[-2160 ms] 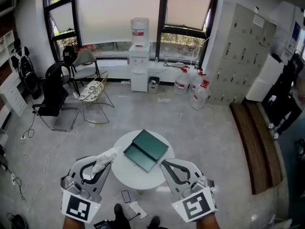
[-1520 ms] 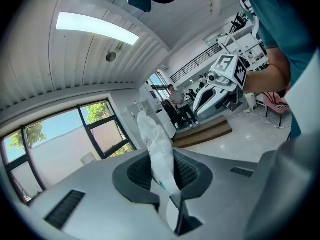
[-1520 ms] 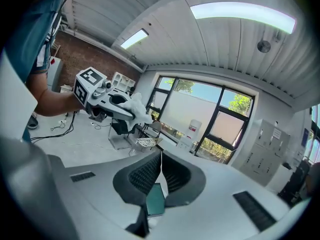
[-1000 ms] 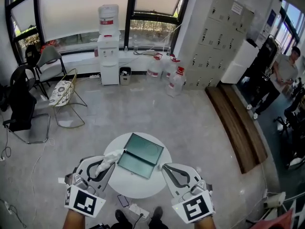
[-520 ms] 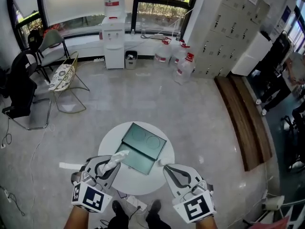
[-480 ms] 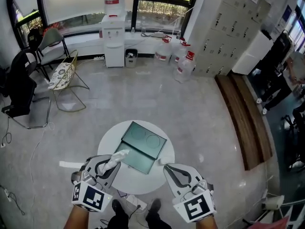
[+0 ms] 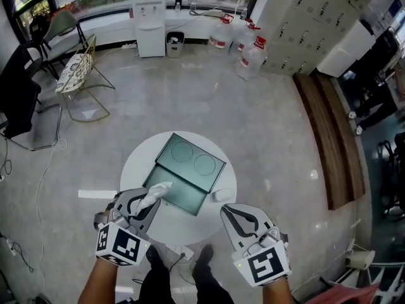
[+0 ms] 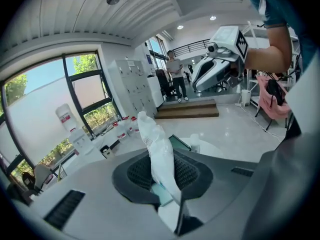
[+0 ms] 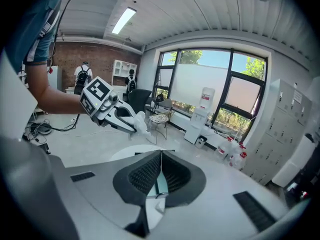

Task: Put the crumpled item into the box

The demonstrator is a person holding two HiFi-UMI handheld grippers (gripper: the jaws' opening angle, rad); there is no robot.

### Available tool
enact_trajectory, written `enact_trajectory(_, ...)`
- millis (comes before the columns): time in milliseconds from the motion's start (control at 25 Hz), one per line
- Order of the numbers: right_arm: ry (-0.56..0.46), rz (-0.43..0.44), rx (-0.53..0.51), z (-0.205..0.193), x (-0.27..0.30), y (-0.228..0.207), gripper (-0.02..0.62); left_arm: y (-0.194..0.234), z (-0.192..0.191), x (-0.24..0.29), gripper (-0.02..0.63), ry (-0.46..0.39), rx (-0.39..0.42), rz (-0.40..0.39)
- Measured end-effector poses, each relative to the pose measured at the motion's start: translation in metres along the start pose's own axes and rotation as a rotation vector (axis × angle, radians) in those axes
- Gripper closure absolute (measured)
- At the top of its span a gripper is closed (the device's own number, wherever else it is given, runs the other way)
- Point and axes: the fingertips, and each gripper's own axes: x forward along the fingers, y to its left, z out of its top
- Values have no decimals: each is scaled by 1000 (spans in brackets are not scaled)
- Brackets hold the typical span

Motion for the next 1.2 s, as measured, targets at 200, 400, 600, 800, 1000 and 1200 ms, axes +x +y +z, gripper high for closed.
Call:
enact_trajectory(200,20,19,22,-33,26,4,557,-9,-34,38,529,34,-15,-25)
enact_trajectory(400,29,30,38,-57,47,10,557,-18,-68,70,529,70,-39,-47)
enact_trajectory(600,43,44,40,-85,63,16,557,-36,-99,103,529,107,-66,-71)
enact_trajectory(800,55,51,46,-104,75,23,557,-51,-124,124,529,140,-88,-98)
enact_trajectory(1000,66,61,49,-115,82,24,557,-60,-137,141,528,168,-106,-123)
enact_trajectory(1200,73,63,55,-121,84,24,557,-69,-144,152,475,191,-121,-152)
